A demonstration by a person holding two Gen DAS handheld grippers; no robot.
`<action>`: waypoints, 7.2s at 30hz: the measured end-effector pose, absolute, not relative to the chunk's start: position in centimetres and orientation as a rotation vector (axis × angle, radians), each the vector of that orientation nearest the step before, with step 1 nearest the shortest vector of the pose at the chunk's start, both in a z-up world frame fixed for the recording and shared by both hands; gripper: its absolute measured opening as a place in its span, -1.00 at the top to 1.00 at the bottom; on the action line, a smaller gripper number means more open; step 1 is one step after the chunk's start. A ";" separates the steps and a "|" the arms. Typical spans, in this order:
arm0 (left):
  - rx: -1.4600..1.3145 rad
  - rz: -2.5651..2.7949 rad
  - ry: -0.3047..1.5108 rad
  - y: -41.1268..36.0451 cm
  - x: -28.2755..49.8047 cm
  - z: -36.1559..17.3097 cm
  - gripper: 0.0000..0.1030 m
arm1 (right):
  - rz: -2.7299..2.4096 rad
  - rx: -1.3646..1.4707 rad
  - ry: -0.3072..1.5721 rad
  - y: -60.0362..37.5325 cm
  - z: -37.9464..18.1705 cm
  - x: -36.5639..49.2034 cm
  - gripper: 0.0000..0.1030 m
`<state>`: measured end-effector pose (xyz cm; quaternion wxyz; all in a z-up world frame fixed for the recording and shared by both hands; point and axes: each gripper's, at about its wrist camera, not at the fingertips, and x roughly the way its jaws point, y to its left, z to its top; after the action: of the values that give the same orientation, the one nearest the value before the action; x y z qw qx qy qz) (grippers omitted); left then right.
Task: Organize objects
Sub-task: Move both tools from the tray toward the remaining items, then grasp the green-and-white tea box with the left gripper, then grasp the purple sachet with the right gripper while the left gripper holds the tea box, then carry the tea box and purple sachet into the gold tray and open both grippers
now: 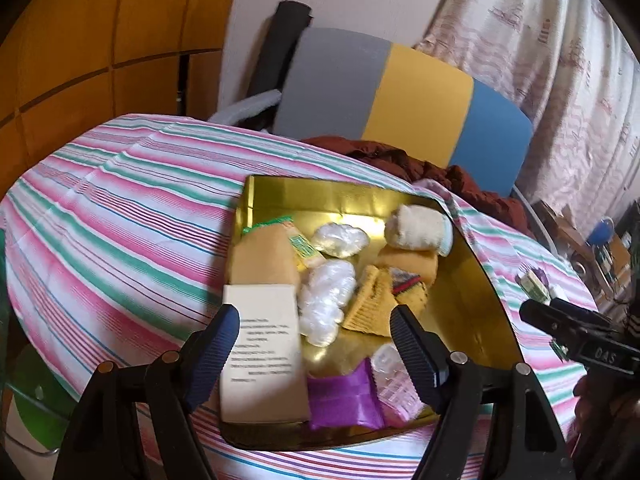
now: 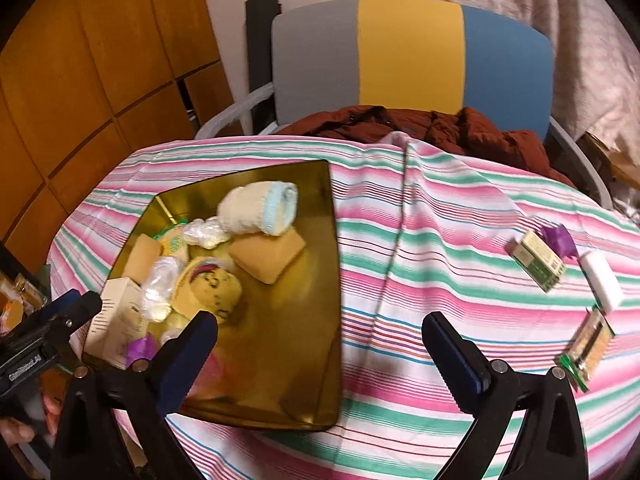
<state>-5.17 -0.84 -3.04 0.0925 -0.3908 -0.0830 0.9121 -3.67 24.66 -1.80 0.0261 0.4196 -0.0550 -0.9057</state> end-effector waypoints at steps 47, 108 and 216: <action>-1.009 2.229 0.255 23.7 -4.6 -0.7 -0.52 | -3.198 1.484 -1.027 55.8 -3.8 1.5 -0.99; -1.125 2.158 0.384 38.2 -8.4 -9.6 -0.40 | -3.030 1.443 -1.276 57.7 -5.0 2.2 -0.99; -0.885 2.316 0.239 29.2 -3.2 -1.7 -0.41 | -2.834 1.695 -0.182 48.3 -9.9 -9.0 0.27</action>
<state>-3.15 29.24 -1.68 0.3196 -0.3368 0.0909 0.8810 -9.02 48.28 -9.86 -0.0827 0.5107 -0.0547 -0.8540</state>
